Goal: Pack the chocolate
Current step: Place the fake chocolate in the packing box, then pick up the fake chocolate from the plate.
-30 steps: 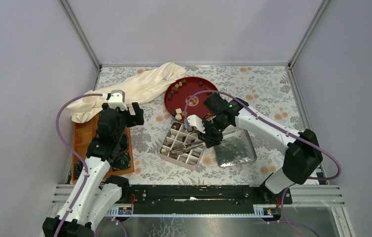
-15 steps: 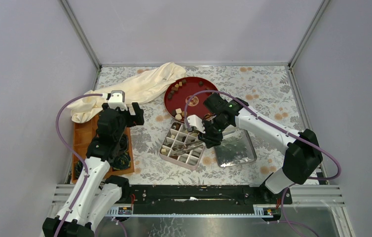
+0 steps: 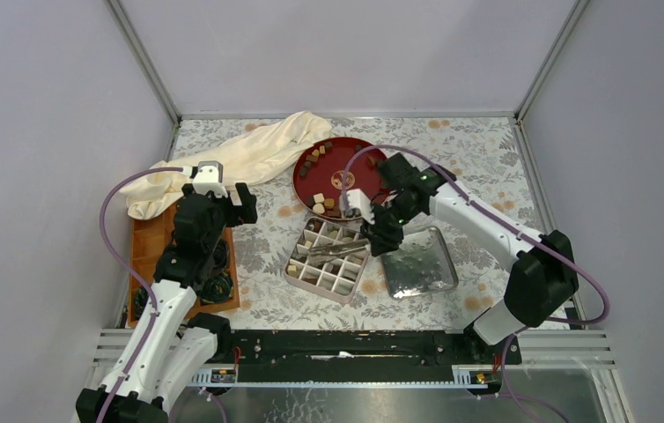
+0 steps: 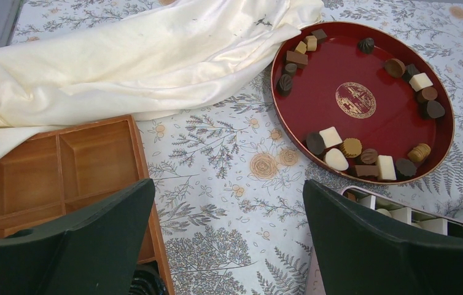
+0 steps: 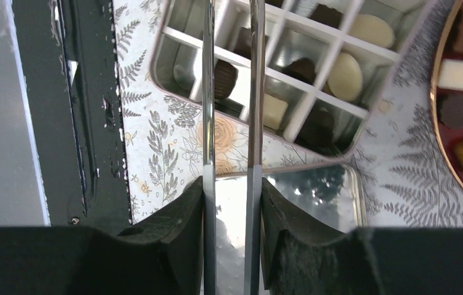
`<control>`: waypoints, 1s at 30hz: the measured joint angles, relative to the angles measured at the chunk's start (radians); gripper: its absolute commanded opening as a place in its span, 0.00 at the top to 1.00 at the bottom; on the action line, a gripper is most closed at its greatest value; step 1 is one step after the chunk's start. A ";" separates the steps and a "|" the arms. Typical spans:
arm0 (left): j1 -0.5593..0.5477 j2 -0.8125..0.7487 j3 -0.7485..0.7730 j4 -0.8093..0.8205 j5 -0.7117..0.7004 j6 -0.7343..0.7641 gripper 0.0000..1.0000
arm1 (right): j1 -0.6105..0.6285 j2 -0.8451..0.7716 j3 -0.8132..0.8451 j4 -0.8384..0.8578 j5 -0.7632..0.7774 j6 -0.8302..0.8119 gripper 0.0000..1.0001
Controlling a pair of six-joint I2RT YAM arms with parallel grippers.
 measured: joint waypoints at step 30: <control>0.000 -0.002 0.000 0.000 0.033 0.000 0.01 | -0.465 0.249 0.253 0.277 0.261 0.518 0.60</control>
